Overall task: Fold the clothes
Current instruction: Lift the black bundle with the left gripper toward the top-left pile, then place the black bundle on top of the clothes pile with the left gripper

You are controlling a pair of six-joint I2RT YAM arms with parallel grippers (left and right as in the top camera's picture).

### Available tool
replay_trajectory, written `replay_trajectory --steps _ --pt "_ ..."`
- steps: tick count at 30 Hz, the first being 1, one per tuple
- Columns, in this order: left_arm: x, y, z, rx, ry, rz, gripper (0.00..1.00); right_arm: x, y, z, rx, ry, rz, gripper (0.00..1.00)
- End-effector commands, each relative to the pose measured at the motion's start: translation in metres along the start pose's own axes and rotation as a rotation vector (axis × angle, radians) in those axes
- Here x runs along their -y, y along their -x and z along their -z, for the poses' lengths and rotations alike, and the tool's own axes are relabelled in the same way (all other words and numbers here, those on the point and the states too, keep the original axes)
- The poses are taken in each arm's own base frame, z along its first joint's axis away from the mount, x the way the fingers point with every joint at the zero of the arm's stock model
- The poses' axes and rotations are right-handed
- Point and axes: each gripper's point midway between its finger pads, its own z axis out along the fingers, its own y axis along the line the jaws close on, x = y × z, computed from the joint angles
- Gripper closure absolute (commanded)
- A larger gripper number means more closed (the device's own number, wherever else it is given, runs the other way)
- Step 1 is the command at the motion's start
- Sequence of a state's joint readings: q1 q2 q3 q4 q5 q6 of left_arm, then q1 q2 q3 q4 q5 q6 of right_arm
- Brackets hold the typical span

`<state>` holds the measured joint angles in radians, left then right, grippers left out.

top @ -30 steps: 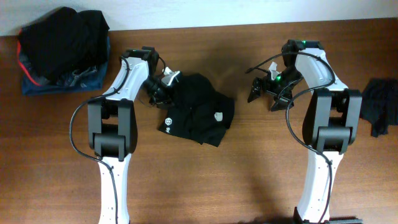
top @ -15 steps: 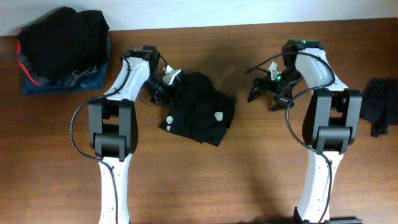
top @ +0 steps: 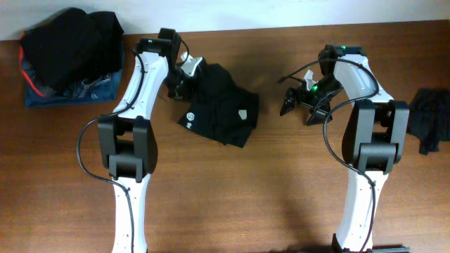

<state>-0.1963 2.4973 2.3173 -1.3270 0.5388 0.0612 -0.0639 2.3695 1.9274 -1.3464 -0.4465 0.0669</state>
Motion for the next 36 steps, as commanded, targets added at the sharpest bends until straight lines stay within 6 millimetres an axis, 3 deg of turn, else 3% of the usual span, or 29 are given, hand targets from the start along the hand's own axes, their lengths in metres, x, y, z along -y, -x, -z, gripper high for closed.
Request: replay_trajectory --steps 1,9,18,30,36 --pt "-0.007 0.015 0.016 0.057 0.081 0.006 0.99 -0.002 -0.002 -0.006 -0.017 0.010 0.010 0.01" --pt "-0.042 0.039 0.048 0.150 0.369 -0.071 0.99 -0.002 -0.002 -0.006 -0.018 0.010 0.011 0.01" --pt "-0.060 0.072 0.080 0.274 0.549 -0.154 0.99 -0.011 -0.006 -0.012 -0.034 -0.005 0.033 0.01" --pt "-0.103 0.105 0.200 0.541 0.707 -0.153 0.99 -0.012 -0.013 -0.016 -0.060 -0.049 0.045 0.02" --pt "-0.134 0.110 0.239 0.632 0.755 -0.125 0.99 -0.010 -0.019 -0.015 -0.081 -0.063 0.036 0.01"
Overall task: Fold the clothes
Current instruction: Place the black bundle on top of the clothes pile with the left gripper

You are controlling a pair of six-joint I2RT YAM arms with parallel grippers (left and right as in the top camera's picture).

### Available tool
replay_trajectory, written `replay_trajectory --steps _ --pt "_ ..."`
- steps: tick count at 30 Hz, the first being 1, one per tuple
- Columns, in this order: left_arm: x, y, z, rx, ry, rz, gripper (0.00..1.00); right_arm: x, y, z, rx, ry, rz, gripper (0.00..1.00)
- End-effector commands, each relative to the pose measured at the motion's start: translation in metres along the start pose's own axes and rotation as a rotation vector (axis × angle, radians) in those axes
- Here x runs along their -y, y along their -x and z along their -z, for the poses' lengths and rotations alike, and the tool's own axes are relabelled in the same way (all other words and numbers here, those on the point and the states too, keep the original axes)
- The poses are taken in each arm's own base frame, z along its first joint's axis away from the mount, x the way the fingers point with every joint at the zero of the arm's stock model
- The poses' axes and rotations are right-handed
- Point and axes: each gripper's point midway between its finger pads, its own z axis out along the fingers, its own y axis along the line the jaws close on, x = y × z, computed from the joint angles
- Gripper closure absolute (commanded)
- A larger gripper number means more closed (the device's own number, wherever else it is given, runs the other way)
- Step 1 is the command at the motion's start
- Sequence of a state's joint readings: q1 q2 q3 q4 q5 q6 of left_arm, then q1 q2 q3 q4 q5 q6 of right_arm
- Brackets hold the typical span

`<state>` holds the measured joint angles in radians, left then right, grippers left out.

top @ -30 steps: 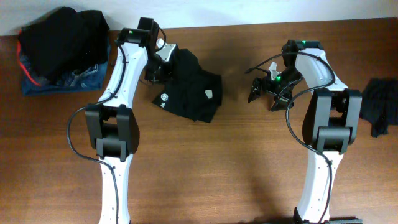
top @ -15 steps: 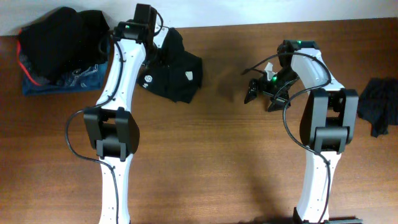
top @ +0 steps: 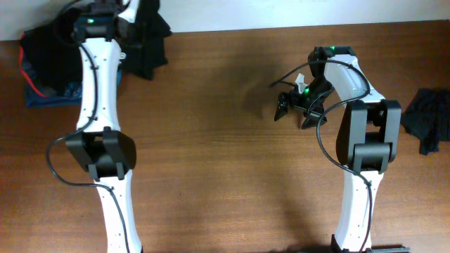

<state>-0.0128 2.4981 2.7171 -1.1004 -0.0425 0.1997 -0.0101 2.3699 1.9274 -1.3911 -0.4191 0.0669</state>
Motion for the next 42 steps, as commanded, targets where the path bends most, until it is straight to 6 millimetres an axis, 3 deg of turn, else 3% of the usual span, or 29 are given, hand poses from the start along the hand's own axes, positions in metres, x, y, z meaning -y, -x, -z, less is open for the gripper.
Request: replay_trajectory --steps 1,6,11,14,21,27,31,36,39,42 --pt "-0.037 0.016 0.009 0.075 0.060 0.006 0.99 0.003 -0.004 -0.006 -0.024 -0.019 0.006 0.01" --pt "-0.059 0.021 0.015 0.110 0.092 0.032 0.99 0.003 -0.004 -0.006 -0.026 -0.019 0.003 0.01" --pt "-0.087 0.044 0.049 0.209 0.141 0.062 0.99 0.003 -0.004 -0.006 -0.026 -0.019 0.001 0.01" --pt "-0.101 0.047 0.060 0.234 0.163 0.080 0.99 0.003 -0.005 -0.006 -0.028 -0.019 0.000 0.01" --pt "-0.150 0.027 0.064 0.209 0.218 0.152 0.99 0.003 -0.008 -0.006 -0.041 -0.020 -0.005 0.01" --pt "-0.222 -0.010 0.071 0.179 0.297 0.265 0.99 0.004 -0.012 -0.005 -0.057 -0.021 -0.013 0.01" --pt "-0.245 -0.033 0.059 0.151 0.275 0.319 0.99 0.003 -0.014 -0.005 -0.067 -0.021 -0.017 0.01" --pt "-0.257 -0.074 0.010 0.061 0.239 0.360 0.98 0.003 -0.021 -0.005 -0.093 -0.019 -0.029 0.01" --pt "-0.256 -0.098 -0.021 0.003 0.221 0.375 0.77 0.003 -0.024 -0.004 -0.104 -0.020 -0.034 0.01" --pt "-0.255 -0.108 -0.037 -0.018 0.214 0.404 0.75 0.003 -0.024 -0.004 -0.105 -0.020 -0.035 0.01"
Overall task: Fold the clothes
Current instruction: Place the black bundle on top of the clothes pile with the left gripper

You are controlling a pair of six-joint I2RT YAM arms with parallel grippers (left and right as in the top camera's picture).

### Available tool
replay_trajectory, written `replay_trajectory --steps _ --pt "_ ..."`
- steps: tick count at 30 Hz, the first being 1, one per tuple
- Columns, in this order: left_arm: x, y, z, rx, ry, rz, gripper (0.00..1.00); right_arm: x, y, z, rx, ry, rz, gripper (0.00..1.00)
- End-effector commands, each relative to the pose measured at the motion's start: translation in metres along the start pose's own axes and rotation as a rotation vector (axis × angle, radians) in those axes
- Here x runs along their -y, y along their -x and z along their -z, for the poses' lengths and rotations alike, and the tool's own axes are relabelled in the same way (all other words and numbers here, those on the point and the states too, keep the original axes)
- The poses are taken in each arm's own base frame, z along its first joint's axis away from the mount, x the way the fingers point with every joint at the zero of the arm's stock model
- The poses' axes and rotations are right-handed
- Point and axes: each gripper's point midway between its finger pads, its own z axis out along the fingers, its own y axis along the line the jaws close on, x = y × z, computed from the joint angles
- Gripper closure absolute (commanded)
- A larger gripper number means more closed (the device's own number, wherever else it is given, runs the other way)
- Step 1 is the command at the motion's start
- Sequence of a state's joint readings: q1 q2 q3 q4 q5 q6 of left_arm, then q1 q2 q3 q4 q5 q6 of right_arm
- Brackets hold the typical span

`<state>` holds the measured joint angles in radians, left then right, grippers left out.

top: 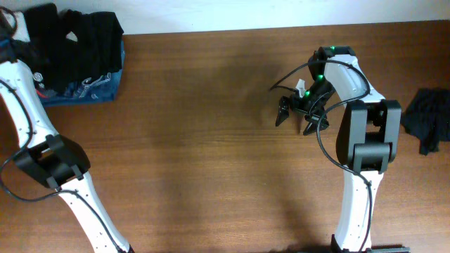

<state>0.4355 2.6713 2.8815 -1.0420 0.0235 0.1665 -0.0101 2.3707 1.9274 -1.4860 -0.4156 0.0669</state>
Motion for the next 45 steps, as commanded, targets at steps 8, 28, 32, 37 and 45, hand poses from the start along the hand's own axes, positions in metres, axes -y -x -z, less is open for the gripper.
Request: replay_trajectory --steps 8,28,32,37,45 --pt "-0.017 -0.013 -0.025 -0.012 0.021 0.068 0.75 -0.002 -0.004 -0.007 -0.028 -0.017 0.012 0.01" --pt "-0.037 0.070 0.064 0.274 0.050 0.219 0.01 -0.012 -0.007 -0.013 -0.039 -0.029 0.040 0.01" --pt "-0.029 0.061 0.085 0.214 0.033 0.217 0.09 -0.013 -0.005 -0.013 -0.028 -0.028 0.045 0.01" --pt "-0.007 0.038 0.066 0.117 -0.084 0.215 0.85 -0.013 -0.001 -0.013 -0.014 -0.027 0.051 0.01" --pt "0.041 0.036 0.043 0.095 -0.171 0.171 0.98 -0.013 -0.001 -0.013 -0.012 -0.027 0.053 0.01"
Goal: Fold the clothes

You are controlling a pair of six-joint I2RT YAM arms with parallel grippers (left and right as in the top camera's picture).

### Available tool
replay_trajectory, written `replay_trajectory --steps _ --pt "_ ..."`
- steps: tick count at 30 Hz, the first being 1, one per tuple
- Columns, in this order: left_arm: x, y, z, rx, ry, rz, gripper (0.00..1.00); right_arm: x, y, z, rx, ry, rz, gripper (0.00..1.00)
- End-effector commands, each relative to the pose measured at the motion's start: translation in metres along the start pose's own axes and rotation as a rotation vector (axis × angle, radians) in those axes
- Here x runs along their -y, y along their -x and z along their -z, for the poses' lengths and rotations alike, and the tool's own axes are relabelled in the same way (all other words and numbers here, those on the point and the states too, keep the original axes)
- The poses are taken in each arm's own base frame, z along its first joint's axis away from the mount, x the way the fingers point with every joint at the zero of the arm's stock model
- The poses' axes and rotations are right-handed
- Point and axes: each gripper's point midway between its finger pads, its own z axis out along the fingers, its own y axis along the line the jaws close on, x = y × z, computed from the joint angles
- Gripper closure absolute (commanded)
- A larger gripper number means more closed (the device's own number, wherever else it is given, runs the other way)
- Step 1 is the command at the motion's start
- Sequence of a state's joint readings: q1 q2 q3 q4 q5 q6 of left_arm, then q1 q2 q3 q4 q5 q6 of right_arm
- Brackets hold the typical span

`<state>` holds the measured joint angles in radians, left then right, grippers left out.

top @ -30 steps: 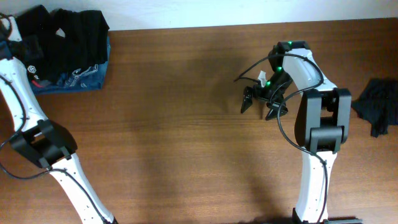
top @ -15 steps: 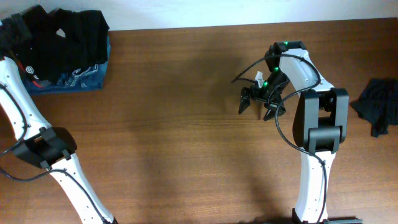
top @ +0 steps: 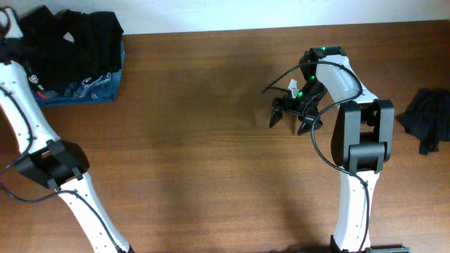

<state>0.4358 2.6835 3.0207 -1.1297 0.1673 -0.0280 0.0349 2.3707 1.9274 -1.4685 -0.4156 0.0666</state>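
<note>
A pile of dark clothes lies at the table's far left corner, black garments stacked on a blue one. My left arm reaches up past the pile. Its gripper sits at the frame's left edge, mostly cut off, so I cannot tell how its jaws stand. My right gripper hovers over bare wood right of centre, open, with nothing between its fingers. Another dark garment lies crumpled at the right edge.
The brown wooden table stretches between the two arms. A white wall runs along the table's back edge. The right arm's base column stands at the front right, with cables looping beside it.
My right gripper has shifted a little to the left and stays open. The left arm is almost where it was, beside the pile. The black garment still lies on the pile.
My left gripper was at a black garment lying mid-table. Then it held that garment up near the back left. Then the garment lay on the pile at the far left corner, where it still is. My right gripper stayed open near the table's right centre.
</note>
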Motion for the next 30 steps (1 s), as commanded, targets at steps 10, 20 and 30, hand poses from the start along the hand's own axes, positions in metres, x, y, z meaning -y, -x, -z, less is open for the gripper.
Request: replay_trajectory --steps 10,20,30 --pt "0.025 0.008 -0.054 0.108 -0.021 0.000 0.98 0.002 -0.001 -0.005 -0.014 -0.011 0.006 0.01" --pt "0.057 0.010 -0.094 0.233 -0.071 0.002 0.98 0.002 -0.001 -0.005 -0.014 -0.011 0.005 0.01" --pt "0.073 -0.017 -0.118 0.208 -0.034 -0.018 0.98 0.002 -0.003 -0.005 -0.023 -0.012 0.002 0.01"
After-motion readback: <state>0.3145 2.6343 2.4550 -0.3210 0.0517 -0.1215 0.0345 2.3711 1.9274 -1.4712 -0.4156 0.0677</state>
